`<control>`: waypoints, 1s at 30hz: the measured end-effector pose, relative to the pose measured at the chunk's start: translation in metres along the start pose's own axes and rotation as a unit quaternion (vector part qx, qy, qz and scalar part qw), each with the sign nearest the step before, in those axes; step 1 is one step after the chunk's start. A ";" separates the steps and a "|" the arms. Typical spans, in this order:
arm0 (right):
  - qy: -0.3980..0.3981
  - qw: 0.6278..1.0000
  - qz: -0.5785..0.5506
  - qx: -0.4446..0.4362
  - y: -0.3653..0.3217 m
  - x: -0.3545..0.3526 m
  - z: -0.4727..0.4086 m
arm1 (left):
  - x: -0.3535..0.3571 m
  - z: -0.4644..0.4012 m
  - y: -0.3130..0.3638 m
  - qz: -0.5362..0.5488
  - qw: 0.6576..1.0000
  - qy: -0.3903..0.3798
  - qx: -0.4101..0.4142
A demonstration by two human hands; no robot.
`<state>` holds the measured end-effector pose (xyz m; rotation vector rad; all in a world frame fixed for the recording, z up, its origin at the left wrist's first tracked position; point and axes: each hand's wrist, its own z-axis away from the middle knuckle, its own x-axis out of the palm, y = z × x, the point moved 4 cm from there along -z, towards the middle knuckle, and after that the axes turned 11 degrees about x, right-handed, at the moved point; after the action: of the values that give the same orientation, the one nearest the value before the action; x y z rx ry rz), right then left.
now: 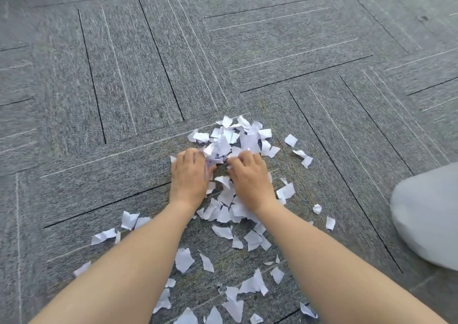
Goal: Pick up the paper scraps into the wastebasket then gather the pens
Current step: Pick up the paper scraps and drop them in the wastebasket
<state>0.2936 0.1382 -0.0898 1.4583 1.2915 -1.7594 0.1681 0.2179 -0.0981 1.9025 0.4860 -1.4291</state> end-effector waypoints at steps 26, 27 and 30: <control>0.263 0.912 -0.233 0.212 0.158 -0.368 0.083 | -0.150 -0.082 0.364 0.517 0.846 0.082 0.101; 0.275 0.903 -0.235 0.233 0.176 -0.381 0.094 | -0.150 -0.084 0.389 0.538 0.834 0.064 0.102; 0.293 0.878 -0.235 0.296 0.223 -0.411 0.125 | -0.143 -0.087 0.456 0.556 0.825 0.002 0.102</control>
<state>0.5451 -0.1401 0.2165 2.3100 1.5769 -2.2634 0.4821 -0.0162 0.1887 1.7902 -0.7405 -0.6672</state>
